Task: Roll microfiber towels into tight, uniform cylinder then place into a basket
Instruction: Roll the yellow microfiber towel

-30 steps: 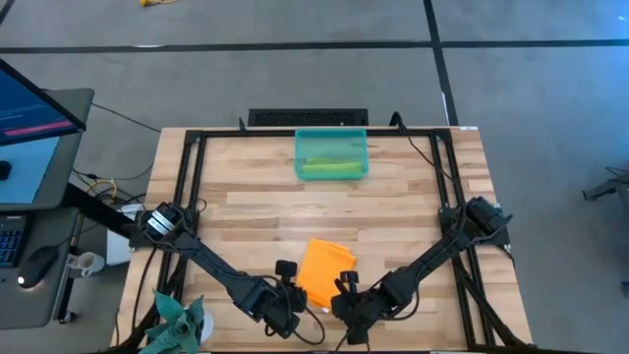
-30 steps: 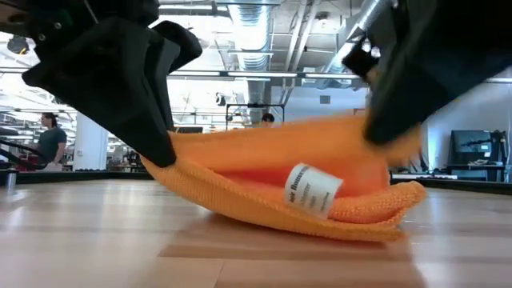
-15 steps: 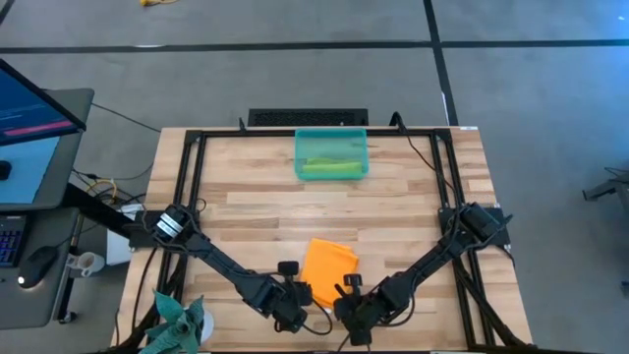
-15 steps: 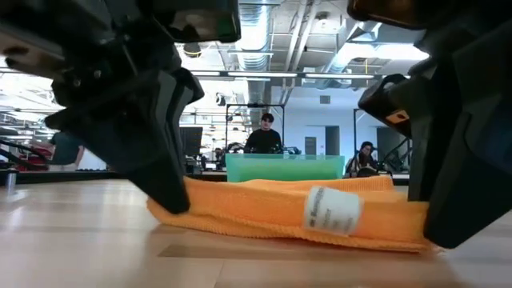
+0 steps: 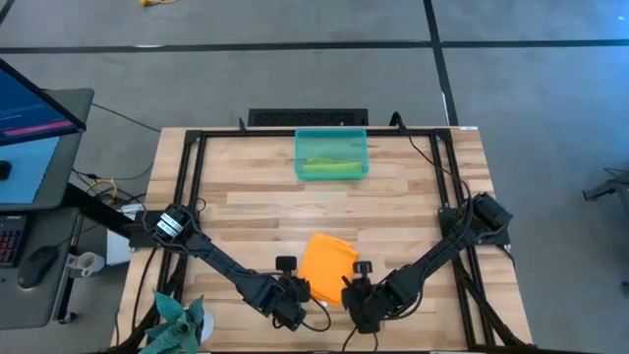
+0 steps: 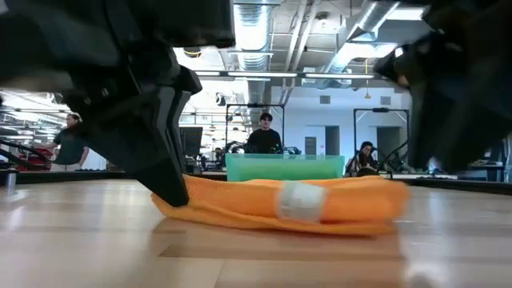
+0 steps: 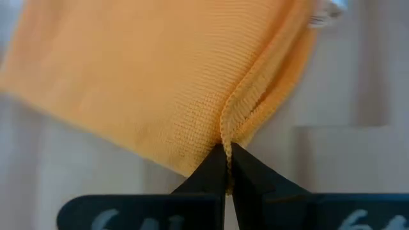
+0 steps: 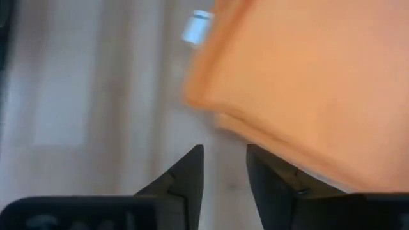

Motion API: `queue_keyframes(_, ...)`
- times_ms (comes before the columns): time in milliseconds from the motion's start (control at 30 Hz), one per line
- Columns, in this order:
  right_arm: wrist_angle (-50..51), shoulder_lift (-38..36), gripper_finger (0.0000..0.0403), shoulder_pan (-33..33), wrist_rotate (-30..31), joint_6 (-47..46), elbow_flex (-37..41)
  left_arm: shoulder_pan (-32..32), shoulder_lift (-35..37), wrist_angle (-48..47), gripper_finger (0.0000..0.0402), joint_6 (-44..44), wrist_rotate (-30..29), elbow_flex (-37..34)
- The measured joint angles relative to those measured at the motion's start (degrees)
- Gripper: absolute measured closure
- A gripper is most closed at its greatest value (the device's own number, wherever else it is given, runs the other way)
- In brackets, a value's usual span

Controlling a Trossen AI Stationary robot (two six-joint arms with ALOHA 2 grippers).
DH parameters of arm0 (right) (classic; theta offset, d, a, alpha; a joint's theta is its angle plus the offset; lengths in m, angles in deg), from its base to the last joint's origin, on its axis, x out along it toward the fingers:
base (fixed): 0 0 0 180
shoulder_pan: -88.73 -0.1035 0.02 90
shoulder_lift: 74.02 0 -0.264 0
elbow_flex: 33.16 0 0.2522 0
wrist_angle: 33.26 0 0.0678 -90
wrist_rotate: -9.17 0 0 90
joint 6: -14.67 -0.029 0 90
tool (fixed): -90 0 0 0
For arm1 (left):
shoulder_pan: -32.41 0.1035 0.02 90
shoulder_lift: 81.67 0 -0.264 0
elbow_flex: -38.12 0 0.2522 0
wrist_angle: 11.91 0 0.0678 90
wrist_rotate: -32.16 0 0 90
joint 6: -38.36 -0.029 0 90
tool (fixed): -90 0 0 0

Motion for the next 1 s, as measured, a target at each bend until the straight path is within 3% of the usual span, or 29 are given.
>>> queue_keyframes(167,4.8,-2.2,0.0277,-0.1,14.8,0.0,0.0,0.1,0.0,-2.6,0.0401,-0.8,-3.2,0.0)
queue_keyframes(267,6.0,-2.3,0.0283,1.4,19.9,0.0,0.0,0.1,0.0,-2.3,0.0401,-2.0,-3.2,0.0)
queue_keyframes(533,7.5,-2.2,0.0284,8.6,17.6,0.0,1.5,0.1,0.0,-2.3,0.0401,-3.2,-3.3,0.0)
queue_keyframes(667,5.8,-2.2,0.0285,11.8,13.7,1.6,4.1,0.1,0.0,-2.2,0.0397,-3.2,-3.6,0.0)
queue_keyframes(833,-2.3,-2.1,0.0285,14.6,8.9,3.4,8.8,0.2,0.0,-2.2,0.0350,-2.5,-3.6,0.0)
queue_keyframes(1000,-3.4,-2.1,0.0285,15.6,6.3,3.5,9.5,0.2,0.0,-2.2,0.0286,-2.0,-3.6,0.0)
